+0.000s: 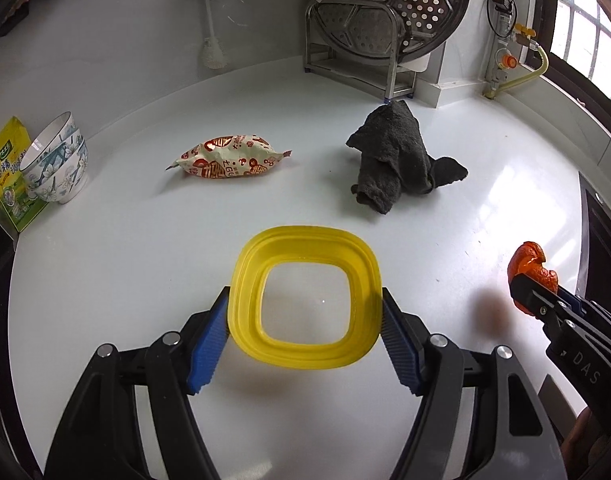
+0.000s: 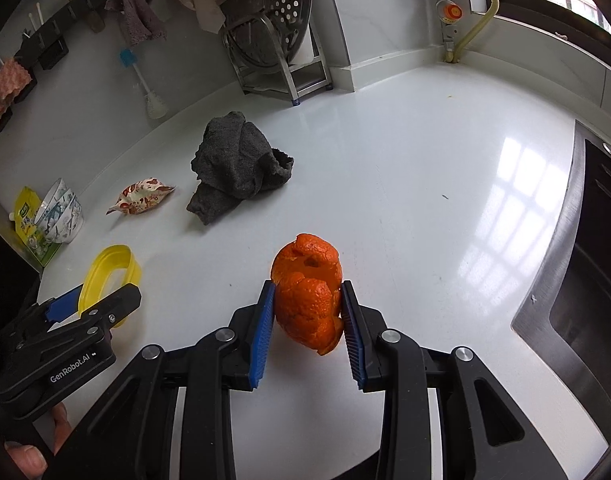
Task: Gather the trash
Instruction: 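Carry the yellow lid with the left tool and the orange peel with the right tool over the bin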
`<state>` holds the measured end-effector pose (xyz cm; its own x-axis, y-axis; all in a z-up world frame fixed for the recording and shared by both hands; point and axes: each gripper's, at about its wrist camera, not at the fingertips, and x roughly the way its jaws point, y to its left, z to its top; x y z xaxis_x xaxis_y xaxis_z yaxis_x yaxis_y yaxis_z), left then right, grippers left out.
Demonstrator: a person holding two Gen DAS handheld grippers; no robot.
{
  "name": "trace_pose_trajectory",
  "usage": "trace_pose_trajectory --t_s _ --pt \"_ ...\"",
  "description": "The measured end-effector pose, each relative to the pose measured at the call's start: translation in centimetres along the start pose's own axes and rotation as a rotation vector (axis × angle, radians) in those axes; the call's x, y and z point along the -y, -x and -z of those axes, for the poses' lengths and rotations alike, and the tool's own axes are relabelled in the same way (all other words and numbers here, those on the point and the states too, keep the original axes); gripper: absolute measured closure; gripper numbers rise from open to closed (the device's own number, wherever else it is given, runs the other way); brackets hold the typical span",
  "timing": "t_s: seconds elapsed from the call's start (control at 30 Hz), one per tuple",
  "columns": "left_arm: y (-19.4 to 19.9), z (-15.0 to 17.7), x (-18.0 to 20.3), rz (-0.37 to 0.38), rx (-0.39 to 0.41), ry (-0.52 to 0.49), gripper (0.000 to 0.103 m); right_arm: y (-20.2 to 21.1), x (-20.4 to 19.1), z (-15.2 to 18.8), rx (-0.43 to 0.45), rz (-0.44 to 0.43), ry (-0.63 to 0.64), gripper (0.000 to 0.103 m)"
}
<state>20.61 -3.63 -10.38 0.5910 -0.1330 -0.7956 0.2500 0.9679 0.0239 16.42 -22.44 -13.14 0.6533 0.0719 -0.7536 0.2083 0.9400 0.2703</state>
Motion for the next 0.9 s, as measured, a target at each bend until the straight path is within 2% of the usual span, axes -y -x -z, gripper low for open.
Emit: trace_pose_trajectory --t_s 0.27,0.57,0.9 --pt "4.4 5.0 2.0 0.005 -0.015 -0.002 0.035 4.7 0.1 4.5 -0.016 -0.027 0.024 0.071" --pt "9.5 10.8 4.5 0.02 -0.057 -0.023 0.035 10.8 1.1 10.0 -0.075 -0.041 0.079 0.071" --pt "12.2 16.2 7.5 0.058 -0.146 -0.063 0.035 15.0 3.5 15.2 -0.146 -0.046 0.054 0.071"
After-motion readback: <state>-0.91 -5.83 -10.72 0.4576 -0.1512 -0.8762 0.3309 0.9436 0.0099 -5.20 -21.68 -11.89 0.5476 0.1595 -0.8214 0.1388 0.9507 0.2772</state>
